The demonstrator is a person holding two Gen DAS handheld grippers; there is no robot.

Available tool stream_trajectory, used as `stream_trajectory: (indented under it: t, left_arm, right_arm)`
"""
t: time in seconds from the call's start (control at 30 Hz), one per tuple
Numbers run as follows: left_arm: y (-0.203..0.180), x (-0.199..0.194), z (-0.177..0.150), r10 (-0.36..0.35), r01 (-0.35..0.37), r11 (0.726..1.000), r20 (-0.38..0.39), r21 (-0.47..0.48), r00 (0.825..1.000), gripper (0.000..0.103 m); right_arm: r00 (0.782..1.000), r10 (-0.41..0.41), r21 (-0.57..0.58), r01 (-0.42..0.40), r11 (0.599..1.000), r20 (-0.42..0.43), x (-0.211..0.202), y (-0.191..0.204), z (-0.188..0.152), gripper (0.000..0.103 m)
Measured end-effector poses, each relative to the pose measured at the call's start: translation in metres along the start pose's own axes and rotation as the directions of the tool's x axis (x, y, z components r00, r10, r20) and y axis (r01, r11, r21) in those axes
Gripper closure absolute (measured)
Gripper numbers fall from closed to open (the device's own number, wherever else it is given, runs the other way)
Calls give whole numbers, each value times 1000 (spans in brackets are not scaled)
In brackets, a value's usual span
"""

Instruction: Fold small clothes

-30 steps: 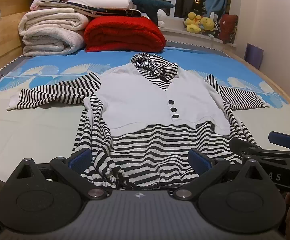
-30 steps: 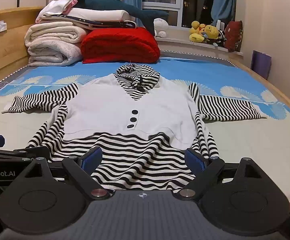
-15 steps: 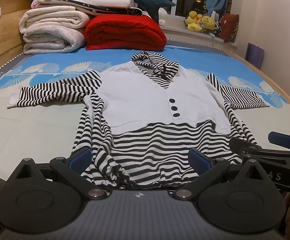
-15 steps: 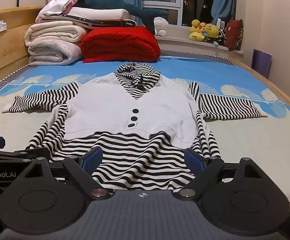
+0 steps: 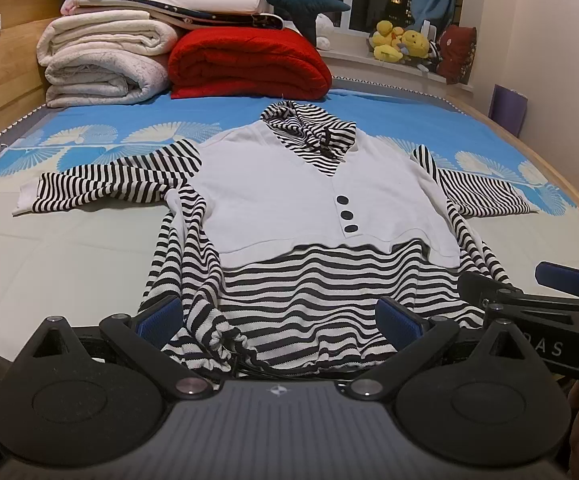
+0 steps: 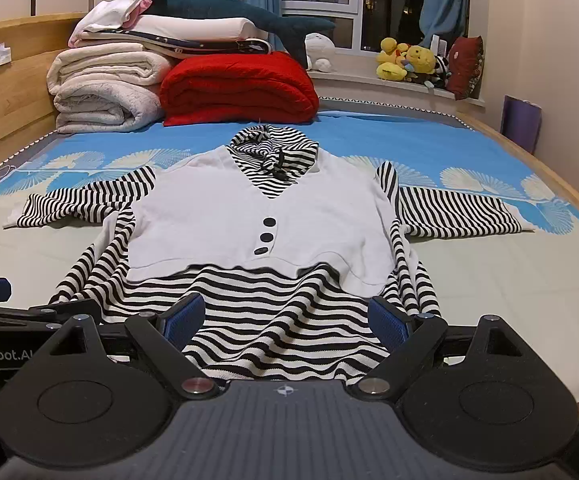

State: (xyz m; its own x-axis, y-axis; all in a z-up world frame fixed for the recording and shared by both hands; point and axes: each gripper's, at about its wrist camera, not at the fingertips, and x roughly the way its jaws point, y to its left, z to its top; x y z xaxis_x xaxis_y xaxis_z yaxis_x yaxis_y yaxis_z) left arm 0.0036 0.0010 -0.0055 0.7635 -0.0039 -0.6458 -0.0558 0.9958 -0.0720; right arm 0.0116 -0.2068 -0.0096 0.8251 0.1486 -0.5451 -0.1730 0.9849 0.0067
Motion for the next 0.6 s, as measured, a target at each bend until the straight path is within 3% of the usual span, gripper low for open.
stream_trajectory:
  t: [0.6]
  left_arm:
    - [-3,1,-2,17,-17,1000,-16,21,1000,1]
  right_arm:
    - [1000,3,6,-3,1000,12,0,-1,0,14]
